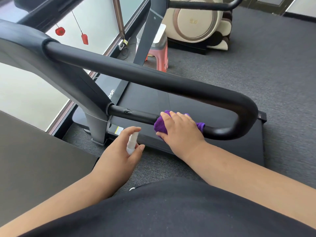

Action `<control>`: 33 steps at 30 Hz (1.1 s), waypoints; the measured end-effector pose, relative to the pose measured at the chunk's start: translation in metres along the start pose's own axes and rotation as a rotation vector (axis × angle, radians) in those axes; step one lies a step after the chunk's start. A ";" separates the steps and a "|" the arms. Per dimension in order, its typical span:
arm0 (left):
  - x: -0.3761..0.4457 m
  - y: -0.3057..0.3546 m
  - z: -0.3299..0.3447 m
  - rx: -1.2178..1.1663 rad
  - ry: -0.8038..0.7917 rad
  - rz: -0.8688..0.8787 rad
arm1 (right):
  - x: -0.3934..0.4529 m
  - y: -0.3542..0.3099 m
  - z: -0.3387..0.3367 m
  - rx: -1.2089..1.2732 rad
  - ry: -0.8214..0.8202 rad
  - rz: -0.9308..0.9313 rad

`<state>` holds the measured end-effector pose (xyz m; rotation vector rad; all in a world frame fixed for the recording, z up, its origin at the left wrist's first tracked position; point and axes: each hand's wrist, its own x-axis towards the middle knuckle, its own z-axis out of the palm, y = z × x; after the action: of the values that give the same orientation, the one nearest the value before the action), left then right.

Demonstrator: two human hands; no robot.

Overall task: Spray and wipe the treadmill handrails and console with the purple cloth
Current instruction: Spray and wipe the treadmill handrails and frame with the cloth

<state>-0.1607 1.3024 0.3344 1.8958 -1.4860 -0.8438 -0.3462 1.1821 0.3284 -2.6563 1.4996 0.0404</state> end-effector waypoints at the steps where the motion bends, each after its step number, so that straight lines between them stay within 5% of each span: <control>1: 0.000 0.001 0.000 0.001 -0.009 0.009 | 0.000 0.000 -0.001 0.015 -0.007 -0.005; 13: 0.004 0.014 0.020 -0.039 -0.024 0.027 | -0.039 0.060 -0.025 0.119 -0.046 0.151; 28: 0.004 -0.012 0.024 -0.087 0.055 -0.048 | 0.043 -0.017 -0.005 0.269 -0.085 -0.027; 33: 0.011 -0.020 0.009 -0.096 0.066 -0.063 | 0.041 -0.019 -0.003 0.136 -0.092 -0.097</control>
<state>-0.1533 1.2957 0.3119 1.8897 -1.3294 -0.8569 -0.3091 1.1562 0.3300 -2.5780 1.2962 0.0519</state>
